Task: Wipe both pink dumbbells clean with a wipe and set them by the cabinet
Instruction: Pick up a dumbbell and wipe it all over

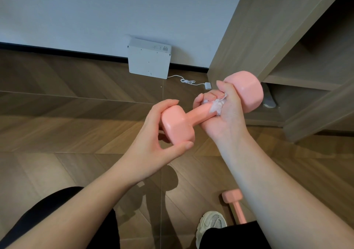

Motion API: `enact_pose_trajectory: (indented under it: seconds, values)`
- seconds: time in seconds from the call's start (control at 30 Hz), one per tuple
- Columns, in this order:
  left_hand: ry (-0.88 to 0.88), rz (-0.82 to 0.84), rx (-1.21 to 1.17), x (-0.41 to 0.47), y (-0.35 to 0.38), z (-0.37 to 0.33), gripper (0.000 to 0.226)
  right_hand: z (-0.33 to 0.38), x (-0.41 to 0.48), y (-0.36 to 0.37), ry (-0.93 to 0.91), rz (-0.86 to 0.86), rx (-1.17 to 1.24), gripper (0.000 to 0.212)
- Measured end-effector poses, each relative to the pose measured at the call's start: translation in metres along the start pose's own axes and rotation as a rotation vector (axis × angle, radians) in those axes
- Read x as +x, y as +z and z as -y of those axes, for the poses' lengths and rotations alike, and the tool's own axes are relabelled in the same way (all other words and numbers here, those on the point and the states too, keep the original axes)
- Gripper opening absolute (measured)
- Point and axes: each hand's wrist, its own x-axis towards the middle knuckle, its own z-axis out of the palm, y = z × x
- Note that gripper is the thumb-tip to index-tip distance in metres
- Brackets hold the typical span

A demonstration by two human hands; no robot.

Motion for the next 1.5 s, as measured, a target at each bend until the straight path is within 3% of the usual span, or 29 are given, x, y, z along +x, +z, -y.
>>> enact_pose_trajectory:
  seconds: [0.17,0.33,0.43,0.57,0.7,0.83,0.97,1.07,1.13,1.3,1.4,1.5]
  values:
    - [-0.299,-0.035,-0.304,0.006,0.009,-0.001,0.064,-0.009,-0.001,-0.001,-0.024,-0.003,-0.097,0.029]
    - [-0.429,-0.029,-0.590,0.007,0.005,0.003,0.064,-0.018,-0.005,-0.005,-0.106,0.103,-0.372,0.020]
    - [-0.413,0.007,-0.669,0.007,0.003,0.002,0.058,-0.021,-0.007,-0.008,-0.136,0.168,-0.555,0.013]
    - [-0.428,0.022,-0.763,0.008,0.000,0.002,0.047,-0.024,-0.012,-0.007,-0.136,0.158,-0.782,0.050]
    - [-0.439,0.022,-0.859,0.009,0.001,0.001,0.045,-0.034,-0.021,-0.010,-0.078,0.163,-1.000,0.034]
    - [-0.440,0.012,-0.918,0.010,0.002,0.000,0.050,-0.044,-0.029,-0.012,-0.021,0.222,-1.075,0.033]
    - [-0.415,0.018,-0.955,0.010,-0.003,-0.003,0.058,-0.033,-0.030,-0.014,0.091,0.458,-1.029,0.021]
    - [-0.398,0.035,-0.989,0.008,-0.008,-0.004,0.061,-0.021,-0.029,-0.016,0.237,0.661,-0.929,0.036]
    - [-0.383,0.051,-0.989,0.006,-0.010,-0.004,0.059,-0.016,-0.031,-0.018,0.197,0.710,-0.969,0.037]
    - [-0.362,0.028,-0.928,0.004,-0.016,-0.006,0.057,-0.008,-0.035,-0.017,-0.203,0.488,-1.291,0.023]
    - [-0.346,0.001,-0.880,0.003,-0.015,-0.007,0.052,-0.011,-0.041,-0.015,-0.102,0.440,-1.299,0.023]
    - [-0.284,-0.046,-0.758,0.002,-0.014,-0.005,0.041,-0.019,-0.043,-0.013,0.050,0.395,-1.165,0.009]
